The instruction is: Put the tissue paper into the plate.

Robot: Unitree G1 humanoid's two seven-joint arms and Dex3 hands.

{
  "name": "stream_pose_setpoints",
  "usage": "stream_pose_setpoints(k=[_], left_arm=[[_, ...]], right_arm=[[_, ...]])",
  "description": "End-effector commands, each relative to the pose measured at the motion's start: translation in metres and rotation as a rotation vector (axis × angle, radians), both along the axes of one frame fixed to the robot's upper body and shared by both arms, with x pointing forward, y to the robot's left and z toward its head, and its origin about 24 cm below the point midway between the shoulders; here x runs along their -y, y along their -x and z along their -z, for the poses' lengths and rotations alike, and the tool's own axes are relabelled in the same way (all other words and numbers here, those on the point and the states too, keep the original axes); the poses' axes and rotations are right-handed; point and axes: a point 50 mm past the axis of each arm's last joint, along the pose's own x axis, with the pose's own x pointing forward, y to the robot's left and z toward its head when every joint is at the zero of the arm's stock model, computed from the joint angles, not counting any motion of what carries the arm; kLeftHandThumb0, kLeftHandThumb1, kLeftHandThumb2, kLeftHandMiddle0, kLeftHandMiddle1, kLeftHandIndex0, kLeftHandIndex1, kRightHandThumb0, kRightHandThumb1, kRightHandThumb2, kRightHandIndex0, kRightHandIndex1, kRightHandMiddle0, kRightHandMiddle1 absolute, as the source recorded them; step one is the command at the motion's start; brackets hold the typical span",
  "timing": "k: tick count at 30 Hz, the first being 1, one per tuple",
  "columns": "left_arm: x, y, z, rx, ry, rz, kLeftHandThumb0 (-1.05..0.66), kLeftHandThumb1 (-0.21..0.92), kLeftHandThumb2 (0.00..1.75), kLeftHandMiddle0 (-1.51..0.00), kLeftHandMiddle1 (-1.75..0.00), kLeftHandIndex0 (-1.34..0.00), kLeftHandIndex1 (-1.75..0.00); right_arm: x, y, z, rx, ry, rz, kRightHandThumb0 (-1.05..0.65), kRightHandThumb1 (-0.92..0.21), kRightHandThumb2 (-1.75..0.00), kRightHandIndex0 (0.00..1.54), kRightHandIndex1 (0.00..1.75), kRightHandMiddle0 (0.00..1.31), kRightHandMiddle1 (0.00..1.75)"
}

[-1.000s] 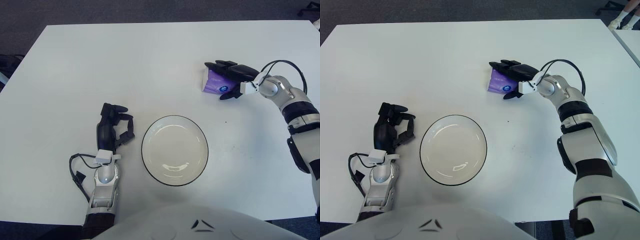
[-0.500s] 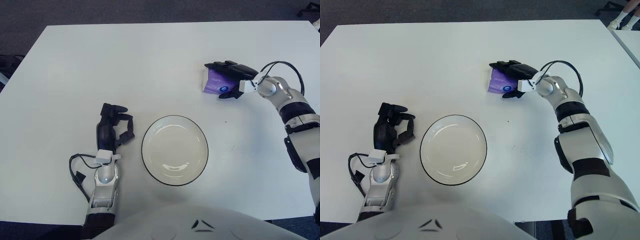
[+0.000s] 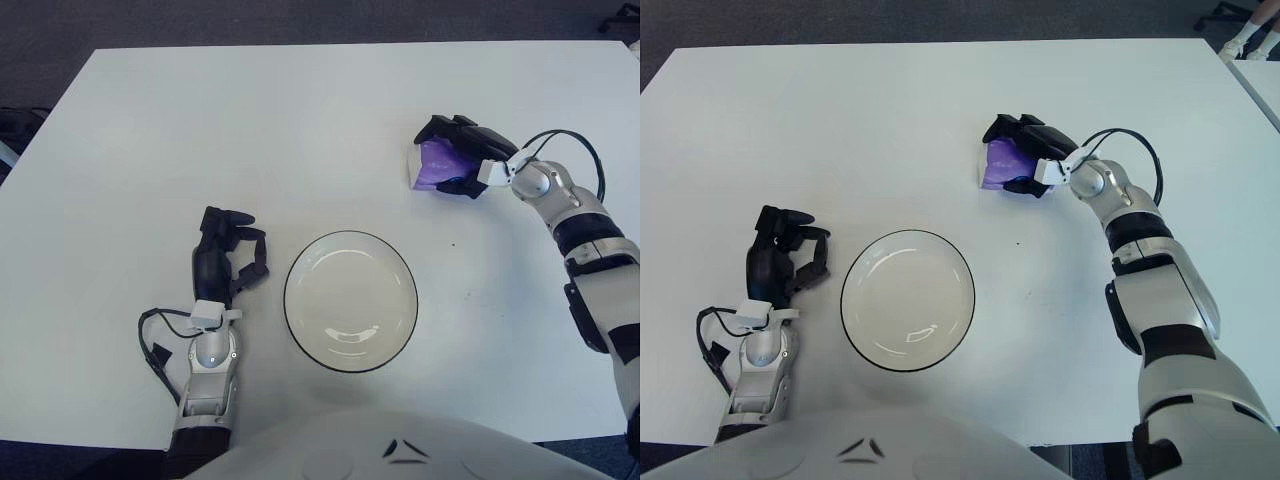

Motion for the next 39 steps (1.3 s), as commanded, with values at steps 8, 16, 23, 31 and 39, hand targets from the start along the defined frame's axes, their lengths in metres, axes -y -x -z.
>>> stream_pose_setpoints(k=[8, 16, 23, 31, 39], left_arm=[[-0.003, 0.024, 0.037, -0.191, 0.003, -0.025, -0.01, 0.47, 1.03, -0.65, -1.39, -0.34, -1.75], [-0.003, 0.023, 0.037, -0.194, 0.005, -0.031, -0.01, 0.45, 1.06, -0.67, -1.39, -0.37, -1.75], [-0.004, 0.023, 0.038, -0.191, -0.001, -0.027, -0.01, 0.45, 1.06, -0.66, -1.4, -0.36, -1.75], [-0.004, 0.022, 0.037, -0.183, -0.01, -0.023, -0.01, 0.44, 1.07, -0.66, -1.41, -0.35, -1.75], [-0.004, 0.023, 0.037, -0.184, -0.004, -0.029, -0.01, 0.44, 1.08, -0.66, -1.42, -0.36, -1.75]], right_arm=[[0.005, 0.009, 0.022, -0.092, -0.077, 0.019, -0.51, -0.21, -1.45, 1.31, 1.75, 0.69, 1.75], [0.005, 0.012, 0.014, -0.074, -0.212, 0.005, -0.51, -0.21, -1.44, 1.36, 1.75, 0.69, 1.75], [0.005, 0.011, 0.012, -0.108, -0.458, 0.032, -0.51, -0.21, -1.45, 1.37, 1.75, 0.7, 1.75], [0.004, 0.009, 0.009, -0.249, -0.838, -0.045, -0.56, -0.11, -1.57, 1.38, 1.75, 0.78, 1.75], [0.007, 0.005, 0.005, -0.451, -1.119, -0.148, -0.58, -0.07, -1.62, 1.36, 1.75, 0.82, 1.75]])
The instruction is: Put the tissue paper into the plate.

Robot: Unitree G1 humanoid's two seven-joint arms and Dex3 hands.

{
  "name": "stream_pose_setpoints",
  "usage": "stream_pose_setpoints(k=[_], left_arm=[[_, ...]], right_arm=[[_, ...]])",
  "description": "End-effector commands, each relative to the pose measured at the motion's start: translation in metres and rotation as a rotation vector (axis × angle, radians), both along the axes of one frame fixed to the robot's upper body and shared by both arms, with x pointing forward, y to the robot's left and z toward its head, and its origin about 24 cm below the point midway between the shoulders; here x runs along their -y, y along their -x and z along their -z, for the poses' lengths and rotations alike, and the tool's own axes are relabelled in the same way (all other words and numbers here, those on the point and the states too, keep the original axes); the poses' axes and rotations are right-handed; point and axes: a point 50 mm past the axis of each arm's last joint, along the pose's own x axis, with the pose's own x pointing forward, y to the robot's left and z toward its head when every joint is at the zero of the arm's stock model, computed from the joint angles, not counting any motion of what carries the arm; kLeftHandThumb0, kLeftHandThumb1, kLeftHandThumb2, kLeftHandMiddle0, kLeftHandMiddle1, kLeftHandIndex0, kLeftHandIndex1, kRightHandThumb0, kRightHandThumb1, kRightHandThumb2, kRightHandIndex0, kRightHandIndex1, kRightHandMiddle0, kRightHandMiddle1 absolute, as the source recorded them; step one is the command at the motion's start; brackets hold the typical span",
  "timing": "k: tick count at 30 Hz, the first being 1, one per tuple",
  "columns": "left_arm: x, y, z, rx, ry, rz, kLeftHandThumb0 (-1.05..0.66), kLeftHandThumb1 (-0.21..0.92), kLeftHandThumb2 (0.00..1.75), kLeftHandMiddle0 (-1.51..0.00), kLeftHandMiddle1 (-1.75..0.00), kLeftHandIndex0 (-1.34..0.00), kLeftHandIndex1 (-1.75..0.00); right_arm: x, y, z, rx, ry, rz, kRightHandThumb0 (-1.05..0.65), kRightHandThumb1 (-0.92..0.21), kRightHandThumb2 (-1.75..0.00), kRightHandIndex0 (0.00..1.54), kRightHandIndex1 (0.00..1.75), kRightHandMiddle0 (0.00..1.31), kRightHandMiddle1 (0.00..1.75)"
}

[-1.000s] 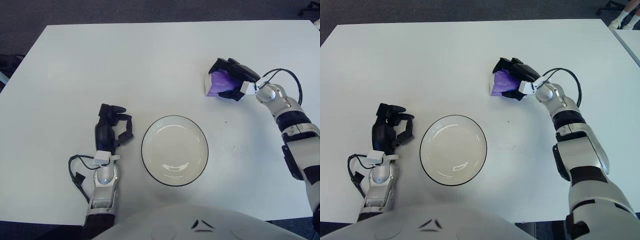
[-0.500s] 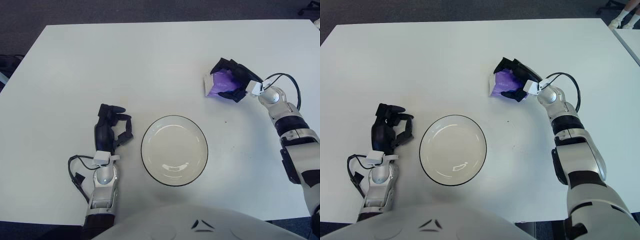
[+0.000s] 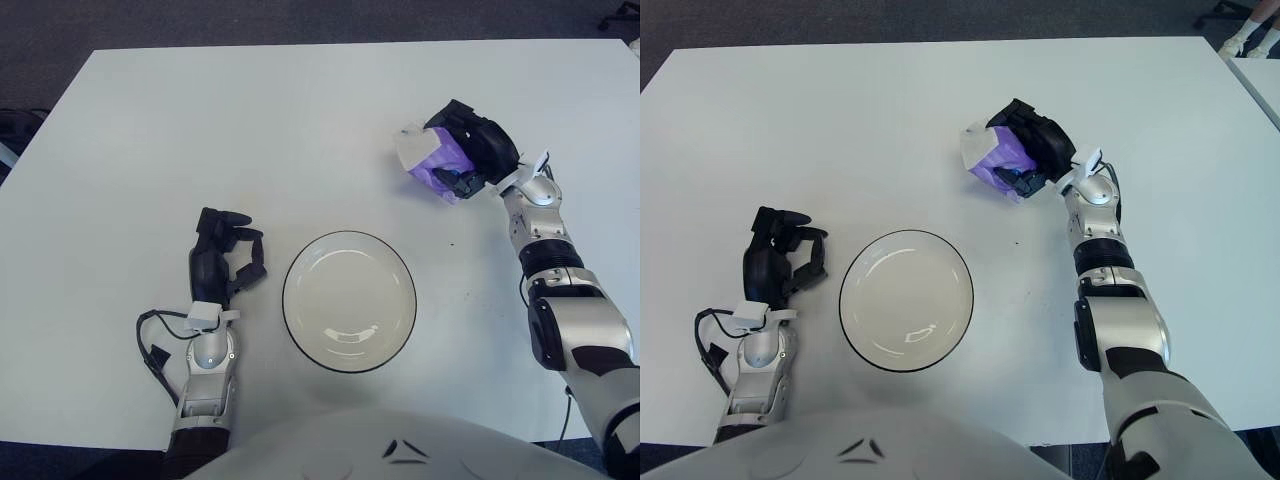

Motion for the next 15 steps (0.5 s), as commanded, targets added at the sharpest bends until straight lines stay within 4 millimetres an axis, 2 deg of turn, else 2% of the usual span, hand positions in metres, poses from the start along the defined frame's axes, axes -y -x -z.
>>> stream_pose_setpoints(k=[1, 5, 6, 9, 12, 15], left_arm=[[-0.001, 0.022, 0.037, -0.189, 0.001, -0.021, -0.01, 0.44, 1.07, -0.66, -1.42, -0.36, -1.75], [-0.001, 0.022, 0.036, -0.192, 0.002, -0.022, -0.01, 0.45, 1.06, -0.67, -1.39, -0.36, -1.75], [-0.001, 0.022, 0.036, -0.194, 0.003, -0.022, -0.01, 0.45, 1.05, -0.67, -1.38, -0.36, -1.75], [0.0, 0.022, 0.036, -0.198, 0.005, -0.023, -0.01, 0.46, 1.04, -0.67, -1.36, -0.37, -1.75], [0.0, 0.021, 0.035, -0.201, 0.003, -0.021, -0.01, 0.46, 1.03, -0.67, -1.35, -0.37, -1.75], [0.0, 0.021, 0.035, -0.201, 0.003, -0.02, -0.01, 0.47, 1.02, -0.67, -1.34, -0.37, -1.75]], right_arm=[[0.006, 0.002, 0.0, -0.056, -0.131, -0.024, -0.59, -0.06, -1.63, 1.36, 1.75, 0.82, 1.75], [0.009, 0.003, -0.004, -0.104, -0.226, -0.034, -0.59, -0.05, -1.64, 1.32, 1.75, 0.83, 1.75], [0.01, 0.004, -0.005, -0.117, -0.24, -0.034, -0.38, 0.01, -1.65, 1.24, 1.58, 0.8, 1.75], [0.011, 0.009, -0.011, -0.153, -0.264, -0.039, -0.13, 0.05, -1.61, 1.12, 1.38, 0.73, 1.75], [0.01, 0.01, -0.014, -0.185, -0.281, -0.032, -0.04, 0.01, -1.55, 1.05, 1.32, 0.67, 1.75], [0.008, 0.009, -0.019, -0.199, -0.283, -0.021, -0.02, -0.04, -1.5, 0.99, 1.33, 0.61, 1.75]])
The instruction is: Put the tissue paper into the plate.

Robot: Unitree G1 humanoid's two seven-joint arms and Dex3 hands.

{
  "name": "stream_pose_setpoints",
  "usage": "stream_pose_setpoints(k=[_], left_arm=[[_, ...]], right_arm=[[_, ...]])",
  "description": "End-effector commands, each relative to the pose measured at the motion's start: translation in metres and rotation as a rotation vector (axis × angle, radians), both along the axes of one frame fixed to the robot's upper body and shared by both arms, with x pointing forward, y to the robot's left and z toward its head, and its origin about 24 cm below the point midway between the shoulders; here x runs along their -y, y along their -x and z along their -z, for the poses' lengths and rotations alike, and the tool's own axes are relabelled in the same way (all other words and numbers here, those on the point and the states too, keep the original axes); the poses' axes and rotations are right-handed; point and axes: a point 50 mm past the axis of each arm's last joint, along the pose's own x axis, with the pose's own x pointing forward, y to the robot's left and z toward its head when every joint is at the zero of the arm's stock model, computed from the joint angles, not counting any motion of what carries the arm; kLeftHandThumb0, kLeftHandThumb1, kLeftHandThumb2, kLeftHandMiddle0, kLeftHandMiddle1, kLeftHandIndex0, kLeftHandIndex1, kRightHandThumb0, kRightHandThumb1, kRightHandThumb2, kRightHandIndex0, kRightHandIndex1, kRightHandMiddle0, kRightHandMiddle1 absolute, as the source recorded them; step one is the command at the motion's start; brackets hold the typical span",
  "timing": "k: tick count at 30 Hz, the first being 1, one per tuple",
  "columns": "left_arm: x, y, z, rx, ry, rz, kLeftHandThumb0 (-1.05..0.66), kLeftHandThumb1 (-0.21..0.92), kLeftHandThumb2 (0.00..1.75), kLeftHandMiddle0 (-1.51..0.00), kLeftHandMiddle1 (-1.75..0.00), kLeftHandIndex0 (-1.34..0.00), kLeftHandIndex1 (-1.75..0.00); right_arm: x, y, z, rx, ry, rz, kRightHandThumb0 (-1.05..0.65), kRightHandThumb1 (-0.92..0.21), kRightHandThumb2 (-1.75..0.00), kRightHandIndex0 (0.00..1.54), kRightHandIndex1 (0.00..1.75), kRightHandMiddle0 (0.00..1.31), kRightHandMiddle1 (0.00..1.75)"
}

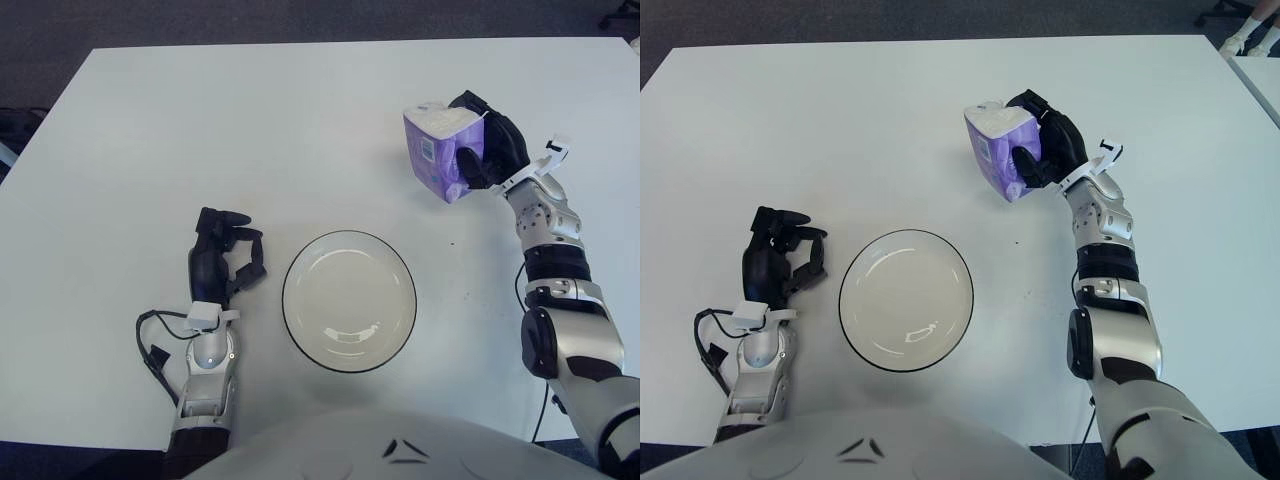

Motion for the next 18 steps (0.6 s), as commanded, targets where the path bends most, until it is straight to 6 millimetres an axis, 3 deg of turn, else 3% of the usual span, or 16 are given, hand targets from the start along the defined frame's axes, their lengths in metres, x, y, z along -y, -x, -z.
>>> stream_pose_setpoints(k=[1, 9, 18], left_arm=[[0.0, 0.02, 0.034, -0.187, 0.0, -0.018, -0.01, 0.47, 1.02, -0.67, -1.35, -0.37, -1.75], [-0.001, 0.019, 0.034, -0.181, -0.008, -0.01, -0.01, 0.46, 1.03, -0.66, -1.37, -0.36, -1.75], [0.0, 0.017, 0.033, -0.176, -0.002, -0.009, -0.01, 0.46, 1.05, -0.66, -1.39, -0.35, -1.75]], right_arm=[[0.001, 0.001, -0.006, -0.011, -0.015, 0.017, -0.01, -0.05, -1.49, 0.98, 1.35, 0.59, 1.75], [-0.002, 0.002, -0.013, -0.018, -0.005, 0.019, -0.01, -0.12, -1.45, 0.9, 1.45, 0.5, 1.75], [-0.039, 0.02, -0.024, 0.029, 0.028, -0.22, 0.0, -0.1, -1.46, 0.94, 1.38, 0.53, 1.75]])
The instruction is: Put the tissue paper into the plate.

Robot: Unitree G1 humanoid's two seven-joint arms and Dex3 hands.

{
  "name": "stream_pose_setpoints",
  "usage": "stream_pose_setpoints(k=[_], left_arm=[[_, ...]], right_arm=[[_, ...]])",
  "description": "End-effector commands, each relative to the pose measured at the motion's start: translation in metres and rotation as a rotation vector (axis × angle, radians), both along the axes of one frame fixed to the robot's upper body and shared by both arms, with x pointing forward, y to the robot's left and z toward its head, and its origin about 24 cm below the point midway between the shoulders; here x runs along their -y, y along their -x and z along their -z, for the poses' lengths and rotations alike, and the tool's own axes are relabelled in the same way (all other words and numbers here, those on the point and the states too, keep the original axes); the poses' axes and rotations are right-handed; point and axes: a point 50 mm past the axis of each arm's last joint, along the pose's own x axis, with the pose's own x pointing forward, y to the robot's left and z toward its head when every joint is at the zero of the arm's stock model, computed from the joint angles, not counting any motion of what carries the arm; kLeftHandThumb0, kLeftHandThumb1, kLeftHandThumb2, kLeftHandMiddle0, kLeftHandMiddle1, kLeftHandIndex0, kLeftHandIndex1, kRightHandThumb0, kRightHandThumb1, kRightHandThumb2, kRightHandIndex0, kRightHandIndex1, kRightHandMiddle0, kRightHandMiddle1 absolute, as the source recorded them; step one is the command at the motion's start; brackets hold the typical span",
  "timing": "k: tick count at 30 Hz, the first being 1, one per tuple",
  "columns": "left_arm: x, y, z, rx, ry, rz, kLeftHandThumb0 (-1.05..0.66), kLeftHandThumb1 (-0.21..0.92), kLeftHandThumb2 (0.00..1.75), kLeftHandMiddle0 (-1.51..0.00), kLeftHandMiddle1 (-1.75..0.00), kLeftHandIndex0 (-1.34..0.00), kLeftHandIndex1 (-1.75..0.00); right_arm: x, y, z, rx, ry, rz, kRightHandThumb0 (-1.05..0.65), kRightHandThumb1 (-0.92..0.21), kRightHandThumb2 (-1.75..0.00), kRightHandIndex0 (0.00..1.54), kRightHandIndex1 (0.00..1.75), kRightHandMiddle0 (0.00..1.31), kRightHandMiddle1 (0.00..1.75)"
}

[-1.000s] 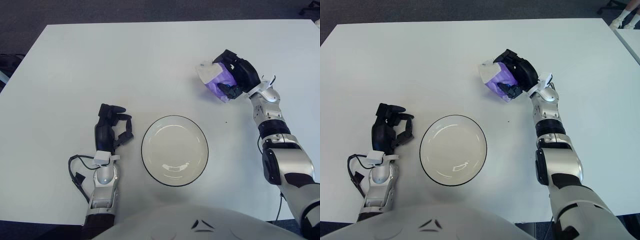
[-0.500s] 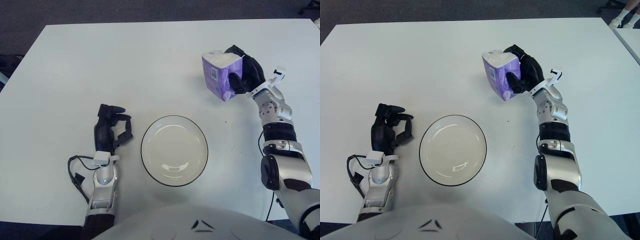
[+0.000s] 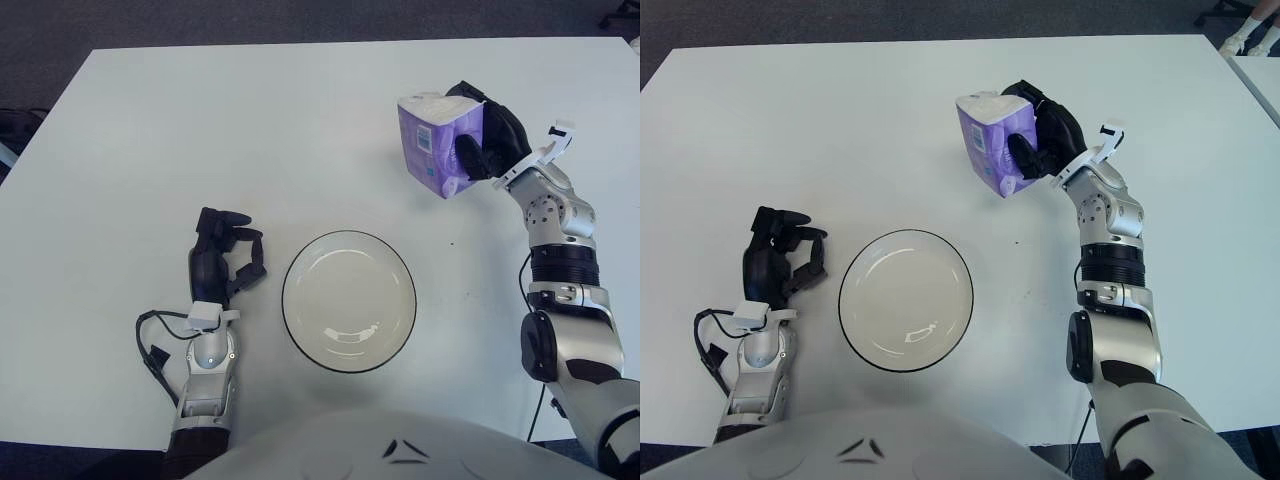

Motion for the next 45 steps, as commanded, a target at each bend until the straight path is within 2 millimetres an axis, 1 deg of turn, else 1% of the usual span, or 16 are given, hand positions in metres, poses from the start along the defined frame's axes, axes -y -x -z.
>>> stream_pose_setpoints(k=[1, 4, 7, 8, 9, 13, 18, 20, 21, 23, 26, 29, 31, 36, 39, 45], left_arm=[[0.0, 0.018, 0.034, -0.179, 0.006, -0.008, -0.01, 0.46, 1.05, -0.66, -1.39, -0.35, -1.75], [0.0, 0.017, 0.033, -0.177, 0.004, -0.005, -0.01, 0.46, 1.04, -0.66, -1.39, -0.35, -1.75], [-0.001, 0.017, 0.033, -0.174, 0.005, -0.002, -0.01, 0.46, 1.05, -0.66, -1.39, -0.35, -1.75], [-0.001, 0.017, 0.033, -0.173, 0.004, -0.001, -0.01, 0.46, 1.05, -0.66, -1.39, -0.35, -1.75], [-0.001, 0.016, 0.033, -0.171, 0.003, 0.0, -0.01, 0.46, 1.05, -0.66, -1.39, -0.35, -1.75], [-0.001, 0.016, 0.034, -0.168, 0.002, 0.001, -0.01, 0.46, 1.05, -0.66, -1.4, -0.34, -1.75], [-0.001, 0.014, 0.034, -0.168, 0.009, 0.0, -0.01, 0.46, 1.06, -0.65, -1.43, -0.34, -1.75], [-0.001, 0.014, 0.035, -0.167, 0.01, 0.001, -0.01, 0.46, 1.06, -0.65, -1.44, -0.34, -1.75], [-0.001, 0.014, 0.035, -0.168, 0.009, 0.001, -0.01, 0.46, 1.07, -0.64, -1.44, -0.34, -1.75], [-0.001, 0.013, 0.035, -0.168, 0.008, 0.001, -0.01, 0.45, 1.07, -0.65, -1.43, -0.34, -1.75], [-0.001, 0.013, 0.035, -0.168, 0.005, 0.001, -0.01, 0.45, 1.06, -0.65, -1.42, -0.34, -1.75], [-0.002, 0.013, 0.036, -0.178, -0.001, 0.005, -0.01, 0.47, 1.04, -0.66, -1.39, -0.34, -1.75], [-0.003, 0.013, 0.037, -0.19, -0.006, 0.006, -0.01, 0.48, 1.02, -0.66, -1.37, -0.34, -1.75], [-0.004, 0.012, 0.04, -0.209, -0.01, -0.002, 0.0, 0.51, 0.97, -0.64, -1.37, -0.32, -1.75], [-0.005, 0.012, 0.041, -0.218, -0.013, -0.01, 0.0, 0.53, 0.95, -0.63, -1.38, -0.3, -1.75], [-0.003, 0.011, 0.037, -0.202, -0.019, -0.012, 0.0, 0.53, 0.97, -0.62, -1.4, -0.29, -1.75]], right_arm=[[-0.024, 0.008, -0.013, 0.103, -0.036, -0.244, 0.0, -0.1, -1.46, 0.94, 1.38, 0.54, 1.75], [-0.039, 0.012, -0.037, 0.269, -0.105, -0.507, 0.0, -0.03, -1.55, 0.92, 1.44, 0.64, 1.75], [-0.04, 0.012, -0.038, 0.283, -0.11, -0.533, 0.0, -0.01, -1.59, 0.87, 1.5, 0.69, 1.75], [-0.041, 0.015, -0.037, 0.353, -0.025, -0.442, 0.0, 0.0, -1.59, 0.87, 1.5, 0.69, 1.75], [-0.047, 0.022, -0.037, 0.364, 0.016, -0.435, 0.0, -0.03, -1.6, 0.84, 1.59, 0.64, 1.74], [-0.06, 0.033, -0.034, 0.341, 0.026, -0.501, -0.01, -0.13, -1.53, 0.66, 1.71, 0.61, 1.75], [-0.069, 0.039, -0.033, 0.363, -0.012, -0.601, -0.01, 0.01, -1.69, 0.86, 1.74, 0.63, 1.74], [-0.074, 0.042, -0.029, 0.457, 0.014, -0.578, -0.02, 0.04, -1.72, 0.9, 1.74, 0.64, 1.74], [-0.079, 0.048, -0.023, 0.65, 0.078, -0.359, -0.02, 0.04, -1.73, 0.91, 1.74, 0.64, 1.73], [-0.087, 0.065, -0.018, 0.895, 0.137, -0.127, -0.01, 0.07, -1.74, 0.91, 1.75, 0.69, 1.7], [-0.1, 0.069, -0.003, 0.778, 0.207, -0.234, -0.01, 0.08, -1.74, 0.91, 1.75, 0.73, 1.66], [-0.105, 0.065, -0.01, 0.678, 0.243, -0.34, -0.01, 0.08, -1.75, 0.9, 1.74, 0.71, 1.7], [-0.111, 0.065, -0.016, 0.684, 0.264, -0.386, -0.01, 0.07, -1.75, 0.9, 1.73, 0.7, 1.72], [-0.114, 0.068, -0.017, 0.704, 0.287, -0.432, 0.0, 0.08, -1.75, 0.92, 1.68, 0.69, 1.74], [-0.116, 0.081, -0.013, 0.684, 0.284, -0.479, 0.0, 0.09, -1.75, 0.93, 1.67, 0.69, 1.75], [-0.116, 0.087, -0.01, 0.747, 0.42, -0.514, 0.0, 0.09, -1.75, 0.93, 1.67, 0.69, 1.75]])
